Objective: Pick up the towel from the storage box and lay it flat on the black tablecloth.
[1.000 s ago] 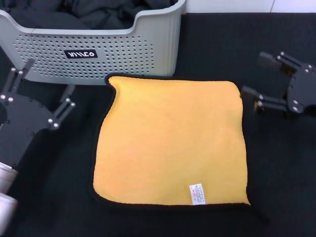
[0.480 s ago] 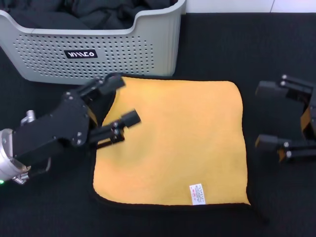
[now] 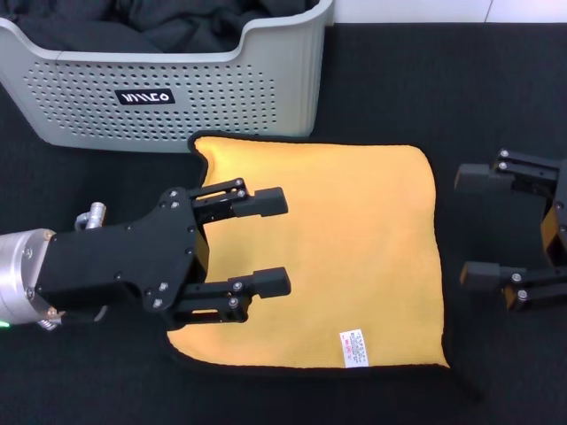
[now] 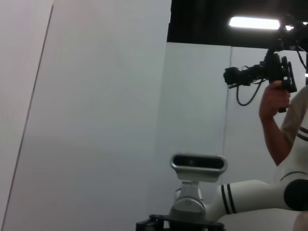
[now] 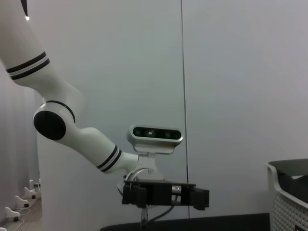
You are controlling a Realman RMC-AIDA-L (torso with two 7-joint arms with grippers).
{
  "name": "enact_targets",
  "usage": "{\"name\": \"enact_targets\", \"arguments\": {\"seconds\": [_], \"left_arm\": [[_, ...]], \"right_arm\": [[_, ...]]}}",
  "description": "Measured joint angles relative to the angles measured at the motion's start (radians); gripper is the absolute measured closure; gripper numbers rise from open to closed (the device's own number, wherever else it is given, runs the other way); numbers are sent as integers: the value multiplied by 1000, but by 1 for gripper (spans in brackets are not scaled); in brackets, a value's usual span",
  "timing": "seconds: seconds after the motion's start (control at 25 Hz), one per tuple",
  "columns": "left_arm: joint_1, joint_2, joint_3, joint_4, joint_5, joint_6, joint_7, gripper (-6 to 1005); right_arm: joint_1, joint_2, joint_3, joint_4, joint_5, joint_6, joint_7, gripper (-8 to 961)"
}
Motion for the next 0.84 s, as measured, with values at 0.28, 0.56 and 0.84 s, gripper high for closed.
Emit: {"name": "enact_targets", "arguments": {"seconds": [0.28, 0.56, 0.84], "left_arm": [[-20, 4, -1, 5, 27, -2, -25, 262], [-20, 1, -1, 6, 27, -1, -21, 266], [-20, -2, -6, 0, 28, -2, -20, 266]], "right_arm": [[10, 10, 8, 8, -18, 0, 2, 69], [8, 22, 12, 9, -47, 0, 2, 68], [9, 31, 12, 11, -53, -1, -2, 68]]}}
